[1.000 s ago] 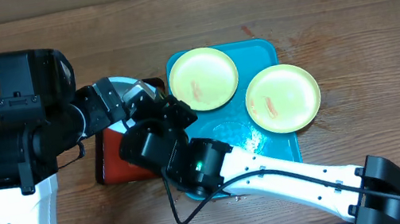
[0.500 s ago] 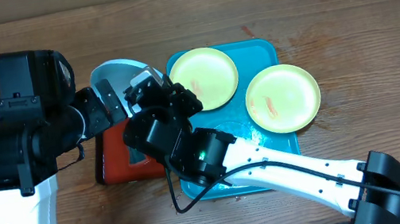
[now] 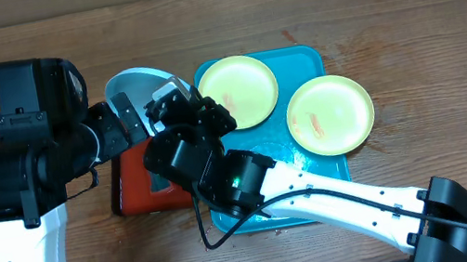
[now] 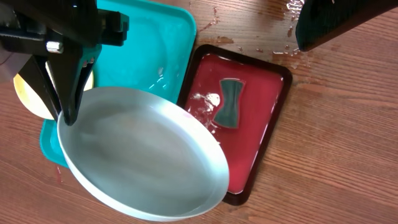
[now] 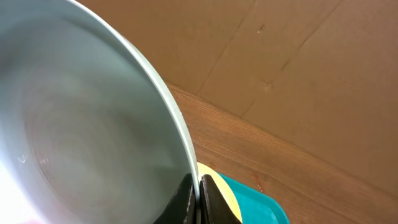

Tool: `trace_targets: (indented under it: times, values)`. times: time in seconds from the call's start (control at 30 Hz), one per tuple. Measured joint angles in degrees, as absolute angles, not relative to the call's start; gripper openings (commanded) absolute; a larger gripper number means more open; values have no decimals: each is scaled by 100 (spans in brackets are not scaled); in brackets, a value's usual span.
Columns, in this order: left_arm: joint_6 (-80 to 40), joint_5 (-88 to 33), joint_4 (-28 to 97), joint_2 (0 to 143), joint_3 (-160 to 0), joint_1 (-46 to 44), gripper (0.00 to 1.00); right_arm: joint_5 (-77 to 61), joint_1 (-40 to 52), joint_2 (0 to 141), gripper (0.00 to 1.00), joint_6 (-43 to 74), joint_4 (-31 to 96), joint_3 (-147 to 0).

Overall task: Clean dirty plates on tray and stack at the side
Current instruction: 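Lift the white plate with the right gripper and tilt it over the red tray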

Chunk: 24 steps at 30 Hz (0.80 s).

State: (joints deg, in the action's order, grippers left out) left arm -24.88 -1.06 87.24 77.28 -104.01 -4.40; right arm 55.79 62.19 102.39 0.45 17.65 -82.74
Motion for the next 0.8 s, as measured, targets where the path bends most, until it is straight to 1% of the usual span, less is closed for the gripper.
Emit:
trace_targets:
  times: [0.27, 0.8]
  values:
    - [-2488, -106, 8726, 7728, -10401, -440, 100, 5701, 6152, 10239, 4, 10, 1472, -8274]
    - [-2488, -106, 8724, 7728, -10401, -440, 100, 6200, 6237, 10239, 4, -718, 1249, -8274]
